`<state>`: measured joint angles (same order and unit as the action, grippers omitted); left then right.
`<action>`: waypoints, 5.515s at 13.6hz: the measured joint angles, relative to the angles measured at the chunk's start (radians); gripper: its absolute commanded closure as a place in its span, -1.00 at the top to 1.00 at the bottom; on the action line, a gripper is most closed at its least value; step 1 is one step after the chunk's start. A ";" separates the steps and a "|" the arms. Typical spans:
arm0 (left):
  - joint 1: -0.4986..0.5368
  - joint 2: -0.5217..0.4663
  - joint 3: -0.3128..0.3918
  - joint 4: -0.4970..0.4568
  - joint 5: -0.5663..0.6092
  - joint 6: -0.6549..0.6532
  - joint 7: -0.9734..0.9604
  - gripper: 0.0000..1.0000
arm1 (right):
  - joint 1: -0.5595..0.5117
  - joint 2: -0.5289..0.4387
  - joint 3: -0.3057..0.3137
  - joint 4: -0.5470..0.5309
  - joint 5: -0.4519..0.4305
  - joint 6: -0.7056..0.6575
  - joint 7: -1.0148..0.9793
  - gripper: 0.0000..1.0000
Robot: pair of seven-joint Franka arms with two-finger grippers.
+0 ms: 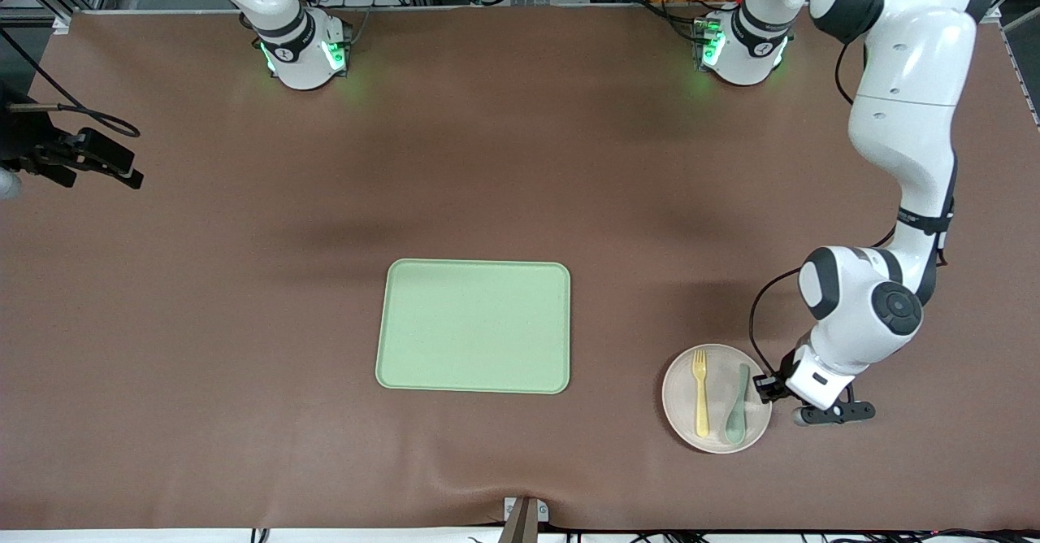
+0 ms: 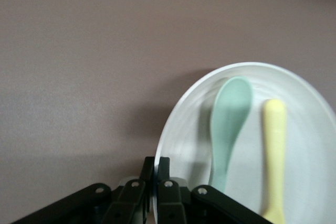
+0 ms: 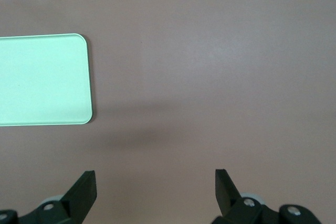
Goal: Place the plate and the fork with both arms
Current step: 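Close the left gripper on the plate rim and lift it, then carry the plate with the left gripper onto the green tray, then release the plate with the left gripper while the right gripper approaches, then withdraw the left gripper while the right gripper lowers over the fork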
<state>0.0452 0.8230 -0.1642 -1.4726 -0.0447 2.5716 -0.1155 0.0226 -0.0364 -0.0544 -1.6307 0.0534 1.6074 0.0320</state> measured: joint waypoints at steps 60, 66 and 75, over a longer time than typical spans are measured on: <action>-0.521 -0.058 0.018 0.117 -0.020 0.019 -0.680 1.00 | 0.247 0.426 0.013 0.210 0.009 0.144 0.141 1.00; -0.391 -0.259 0.024 0.117 -0.001 -0.364 -0.597 1.00 | 0.344 0.562 0.014 0.257 0.010 0.312 0.219 1.00; -0.201 -0.460 0.026 0.100 0.026 -0.773 -0.371 1.00 | 0.479 0.754 0.014 0.339 0.010 0.490 0.431 1.00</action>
<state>-0.1560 0.3628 -0.1377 -1.3727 -0.0189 1.7986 -0.4861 0.5015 0.7177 -0.0402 -1.2921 0.0629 2.0977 0.4635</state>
